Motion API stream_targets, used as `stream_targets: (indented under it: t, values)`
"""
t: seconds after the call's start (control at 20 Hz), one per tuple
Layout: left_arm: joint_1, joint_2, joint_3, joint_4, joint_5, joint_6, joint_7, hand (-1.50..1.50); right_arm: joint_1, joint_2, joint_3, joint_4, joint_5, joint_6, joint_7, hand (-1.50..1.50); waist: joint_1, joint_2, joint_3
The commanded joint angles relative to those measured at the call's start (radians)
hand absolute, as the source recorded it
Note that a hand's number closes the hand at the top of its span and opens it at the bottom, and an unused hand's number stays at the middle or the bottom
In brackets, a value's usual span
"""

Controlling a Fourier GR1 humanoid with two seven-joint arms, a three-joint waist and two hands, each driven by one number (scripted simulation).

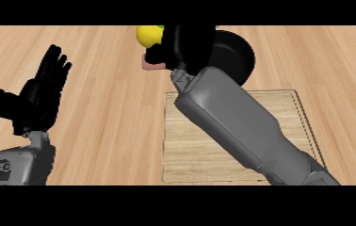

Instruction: Pick the lemon from the tray and place it in the pot

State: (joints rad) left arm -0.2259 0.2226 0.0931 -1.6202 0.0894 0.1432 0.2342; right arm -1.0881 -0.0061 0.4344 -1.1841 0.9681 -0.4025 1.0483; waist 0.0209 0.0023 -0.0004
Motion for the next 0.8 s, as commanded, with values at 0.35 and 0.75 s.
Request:
stream_targets:
  t: [0.35,0.75]
  values:
    - [-0.003,0.001,0.004,-0.032,0.006,-0.004,0.024,0.00,0.023,-0.096,-0.043,0.310,0.182,-0.044,-0.033,1.50,-0.009,0.000,0.000]
    - [-0.012,-0.026,-0.010,0.017,-0.027,0.010,-0.004,0.00,-0.002,-0.116,-0.186,0.587,0.116,-0.182,-0.274,1.50,0.000,0.005,0.001]
